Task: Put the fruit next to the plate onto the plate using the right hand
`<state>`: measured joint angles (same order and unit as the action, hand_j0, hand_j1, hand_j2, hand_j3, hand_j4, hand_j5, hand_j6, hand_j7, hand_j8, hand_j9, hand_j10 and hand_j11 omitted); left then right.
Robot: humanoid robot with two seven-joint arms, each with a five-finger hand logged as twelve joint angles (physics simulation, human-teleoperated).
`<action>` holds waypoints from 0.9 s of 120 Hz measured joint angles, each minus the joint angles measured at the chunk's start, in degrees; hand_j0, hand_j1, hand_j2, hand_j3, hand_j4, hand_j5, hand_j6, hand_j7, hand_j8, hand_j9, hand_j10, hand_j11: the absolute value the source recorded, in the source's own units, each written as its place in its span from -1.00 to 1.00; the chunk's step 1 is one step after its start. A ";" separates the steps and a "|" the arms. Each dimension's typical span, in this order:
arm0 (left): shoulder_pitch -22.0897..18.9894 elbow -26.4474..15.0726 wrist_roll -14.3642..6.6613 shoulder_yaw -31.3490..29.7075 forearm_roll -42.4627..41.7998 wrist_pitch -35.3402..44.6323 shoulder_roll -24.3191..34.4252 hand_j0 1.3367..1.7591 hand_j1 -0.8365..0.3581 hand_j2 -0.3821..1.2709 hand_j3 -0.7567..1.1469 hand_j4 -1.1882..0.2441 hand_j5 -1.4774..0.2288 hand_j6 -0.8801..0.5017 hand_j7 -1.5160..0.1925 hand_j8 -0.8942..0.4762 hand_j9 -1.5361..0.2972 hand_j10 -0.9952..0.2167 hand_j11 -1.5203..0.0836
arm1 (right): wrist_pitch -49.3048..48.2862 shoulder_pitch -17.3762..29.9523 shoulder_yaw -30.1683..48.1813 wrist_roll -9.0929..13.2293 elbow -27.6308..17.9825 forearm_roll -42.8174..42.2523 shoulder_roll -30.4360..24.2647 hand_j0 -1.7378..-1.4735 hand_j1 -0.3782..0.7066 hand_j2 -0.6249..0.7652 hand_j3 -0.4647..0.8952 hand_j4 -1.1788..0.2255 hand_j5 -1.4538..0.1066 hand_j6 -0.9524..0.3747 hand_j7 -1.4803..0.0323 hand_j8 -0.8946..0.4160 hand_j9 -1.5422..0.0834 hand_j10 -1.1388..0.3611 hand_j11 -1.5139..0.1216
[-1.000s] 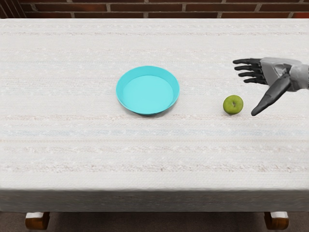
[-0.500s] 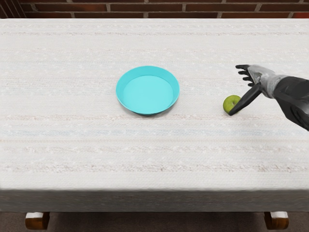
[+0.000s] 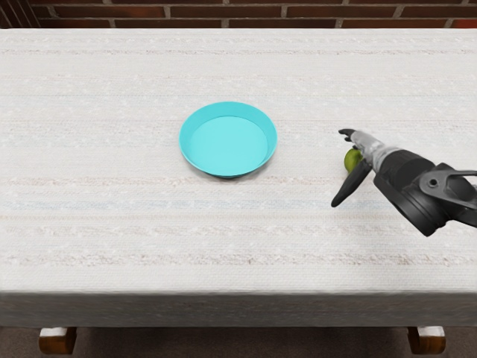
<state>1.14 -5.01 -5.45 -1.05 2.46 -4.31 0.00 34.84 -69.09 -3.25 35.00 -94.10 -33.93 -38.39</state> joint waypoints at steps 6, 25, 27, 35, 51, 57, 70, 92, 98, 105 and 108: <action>0.00 0.00 0.00 0.00 0.00 0.00 0.00 0.52 0.50 -0.48 -0.21 0.32 0.36 -0.08 0.40 -0.05 0.33 0.24 0.50 | -0.01 -0.04 -0.12 0.00 0.02 -0.09 -0.08 -0.40 -0.84 -0.11 -0.32 0.61 0.78 0.36 0.87 0.28 0.82 0.64 0.77; -0.04 0.00 0.00 0.00 0.00 0.00 0.00 0.52 0.50 -0.48 -0.21 0.32 0.36 -0.08 0.40 -0.05 0.33 0.24 0.50 | 0.11 -0.67 -0.30 0.00 0.11 0.11 -2.50 -0.40 -0.84 -0.11 -0.32 0.61 0.78 0.36 0.87 0.29 0.82 0.49 0.77; -0.03 0.00 0.00 0.00 0.00 0.00 0.00 0.52 0.50 -0.48 -0.21 0.32 0.36 -0.08 0.40 -0.05 0.33 0.24 0.50 | 0.12 -0.71 -0.31 0.00 0.14 0.12 -2.75 -0.40 -0.84 -0.11 -0.32 0.61 0.78 0.36 0.87 0.29 0.82 0.49 0.77; 0.00 0.00 0.00 0.00 0.00 0.00 0.00 0.52 0.50 -0.48 -0.21 0.32 0.36 -0.08 0.40 -0.05 0.33 0.24 0.50 | 0.15 -0.84 -0.34 0.00 0.54 0.17 -3.47 -0.40 -0.84 -0.11 -0.32 0.61 0.78 0.36 0.87 0.29 0.82 0.48 0.77; 0.00 0.00 0.00 0.00 0.00 0.00 0.00 0.52 0.50 -0.48 -0.21 0.32 0.36 -0.08 0.40 -0.05 0.33 0.24 0.50 | 0.17 -0.79 -0.31 0.00 3.22 0.21 -3.25 -0.40 -0.84 -0.11 -0.32 0.61 0.78 0.36 0.87 0.29 0.82 0.46 0.77; 0.00 0.00 0.00 0.00 0.00 0.00 0.00 0.52 0.50 -0.48 -0.21 0.32 0.36 -0.08 0.40 -0.05 0.33 0.24 0.50 | 0.17 -0.65 -0.31 0.00 4.83 0.21 -2.42 -0.40 -0.84 -0.11 -0.32 0.61 0.78 0.36 0.87 0.29 0.82 0.46 0.77; 0.00 0.00 0.00 0.00 0.00 0.00 0.00 0.52 0.50 -0.48 -0.21 0.32 0.36 -0.08 0.40 -0.05 0.33 0.24 0.50 | 0.18 -0.07 -0.36 0.00 8.73 0.00 -0.19 -0.40 -0.84 -0.11 -0.32 0.61 0.78 0.36 0.87 0.29 0.82 0.46 0.77; 0.00 0.00 0.00 0.00 0.00 0.00 0.00 0.52 0.50 -0.48 -0.21 0.32 0.36 -0.08 0.40 -0.05 0.33 0.24 0.50 | 0.18 1.49 -0.41 0.00 14.44 -0.41 4.33 -0.40 -0.81 -0.12 -0.32 0.59 0.76 0.34 0.85 0.27 0.80 0.44 0.75; 0.00 0.00 0.00 0.00 0.00 0.00 0.00 0.52 0.50 -0.48 -0.21 0.32 0.36 -0.08 0.40 -0.05 0.33 0.24 0.50 | 0.18 1.74 -0.40 0.00 15.24 -0.44 5.25 -0.40 -0.79 -0.12 -0.32 0.57 0.74 0.32 0.83 0.25 0.78 0.42 0.73; 0.00 0.00 0.00 0.00 0.00 0.00 0.00 0.52 0.50 -0.48 -0.21 0.32 0.36 -0.08 0.40 -0.05 0.33 0.24 0.50 | 0.18 1.92 -0.38 0.00 15.81 -0.46 5.98 -0.40 -0.75 -0.13 -0.32 0.55 0.71 0.29 0.80 0.22 0.75 0.40 0.71; 0.00 0.00 0.00 0.00 0.00 0.00 0.00 0.52 0.50 -0.48 -0.21 0.32 0.36 -0.08 0.40 -0.05 0.33 0.24 0.50 | 0.18 1.98 -0.38 0.00 15.99 -0.47 6.22 -0.40 -0.73 -0.13 -0.32 0.53 0.70 0.28 0.78 0.21 0.74 0.38 0.69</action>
<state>1.14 -5.01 -5.45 -1.05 2.46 -4.31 0.00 35.02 -67.12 -3.63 35.00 -78.10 -34.39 -32.17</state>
